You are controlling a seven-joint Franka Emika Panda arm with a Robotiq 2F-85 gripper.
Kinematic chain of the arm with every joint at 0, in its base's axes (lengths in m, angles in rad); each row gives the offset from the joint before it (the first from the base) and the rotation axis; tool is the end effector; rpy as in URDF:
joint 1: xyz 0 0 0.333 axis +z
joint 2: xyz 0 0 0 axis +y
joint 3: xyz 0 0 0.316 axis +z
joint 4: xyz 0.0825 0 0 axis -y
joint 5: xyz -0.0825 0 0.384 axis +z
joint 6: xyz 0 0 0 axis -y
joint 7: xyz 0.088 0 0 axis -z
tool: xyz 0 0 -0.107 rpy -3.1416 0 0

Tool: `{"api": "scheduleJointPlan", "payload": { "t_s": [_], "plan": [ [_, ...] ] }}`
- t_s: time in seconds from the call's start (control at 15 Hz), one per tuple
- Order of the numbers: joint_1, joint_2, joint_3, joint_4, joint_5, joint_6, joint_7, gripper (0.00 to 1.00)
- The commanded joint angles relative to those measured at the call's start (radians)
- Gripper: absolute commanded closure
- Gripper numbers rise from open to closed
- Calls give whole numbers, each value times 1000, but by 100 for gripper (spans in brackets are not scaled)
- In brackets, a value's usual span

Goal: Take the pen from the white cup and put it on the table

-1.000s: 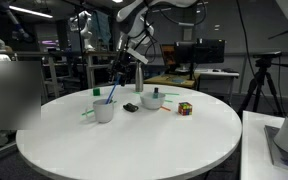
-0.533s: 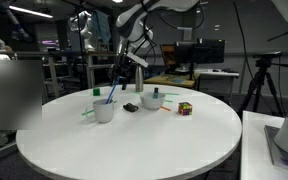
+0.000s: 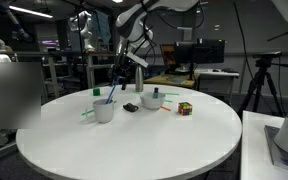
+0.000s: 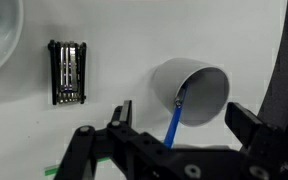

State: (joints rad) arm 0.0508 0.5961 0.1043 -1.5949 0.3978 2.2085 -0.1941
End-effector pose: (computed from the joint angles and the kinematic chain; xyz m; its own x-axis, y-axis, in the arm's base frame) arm 0.6889 0.1107 0.2914 0.9955 0.0860 0.0405 0.0949 -0.9249 -0.3683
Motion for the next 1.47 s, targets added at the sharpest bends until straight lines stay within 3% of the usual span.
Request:
{"api": "scheduleJointPlan", "payload": {
  "t_s": [0.0,1.4],
  "plan": [
    [-19,1,24,2,-17,1,10,0],
    [-23,19,54,8,-8,4,-14,0]
  ]
}}
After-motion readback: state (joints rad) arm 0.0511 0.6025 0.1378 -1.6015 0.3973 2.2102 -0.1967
